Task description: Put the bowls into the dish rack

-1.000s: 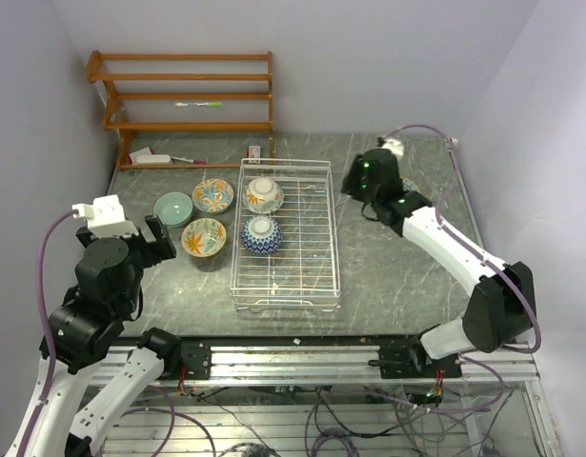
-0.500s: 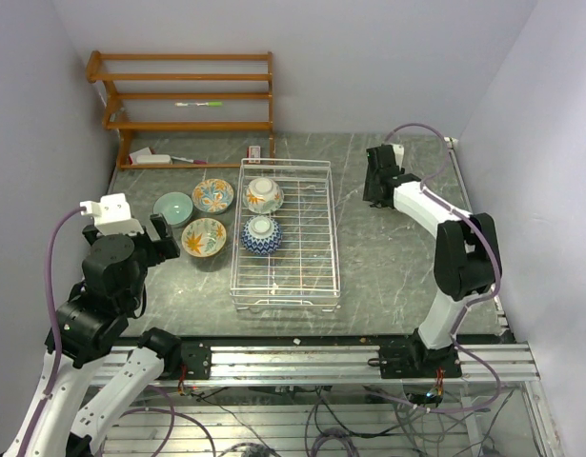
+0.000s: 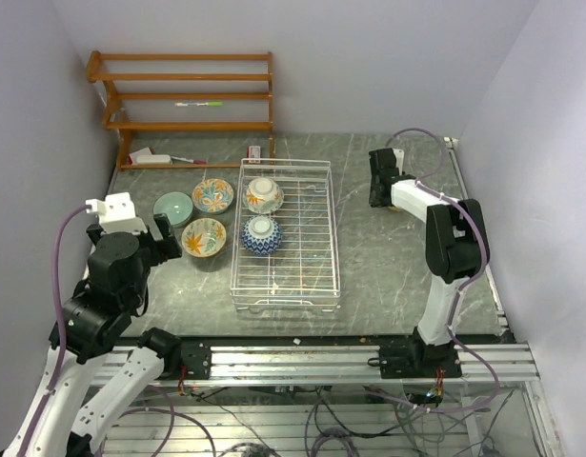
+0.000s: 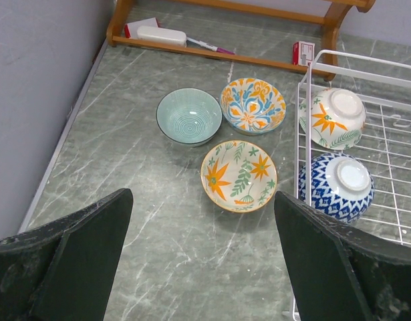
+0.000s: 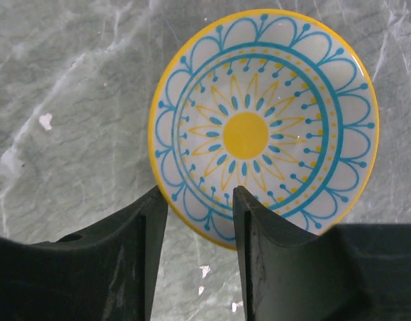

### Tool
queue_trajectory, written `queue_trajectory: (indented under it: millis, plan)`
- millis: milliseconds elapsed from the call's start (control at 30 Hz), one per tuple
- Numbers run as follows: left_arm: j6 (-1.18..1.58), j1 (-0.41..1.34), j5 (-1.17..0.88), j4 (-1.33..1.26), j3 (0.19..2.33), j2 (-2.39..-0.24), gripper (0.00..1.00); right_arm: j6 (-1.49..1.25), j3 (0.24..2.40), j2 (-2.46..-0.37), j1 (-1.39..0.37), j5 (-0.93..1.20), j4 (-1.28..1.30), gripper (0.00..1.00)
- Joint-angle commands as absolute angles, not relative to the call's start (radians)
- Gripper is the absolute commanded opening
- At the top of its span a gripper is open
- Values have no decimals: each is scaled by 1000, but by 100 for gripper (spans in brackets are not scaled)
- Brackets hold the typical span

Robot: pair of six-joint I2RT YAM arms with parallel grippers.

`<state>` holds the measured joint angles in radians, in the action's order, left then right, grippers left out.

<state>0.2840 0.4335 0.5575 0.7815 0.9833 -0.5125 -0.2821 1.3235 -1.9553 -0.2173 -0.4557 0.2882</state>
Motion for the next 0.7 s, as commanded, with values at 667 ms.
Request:
queue_trajectory:
  millis: [667]
  plan:
    - [293,426,555,738,980,-542,98,-365,1104,-1396,-284,-57,113,0]
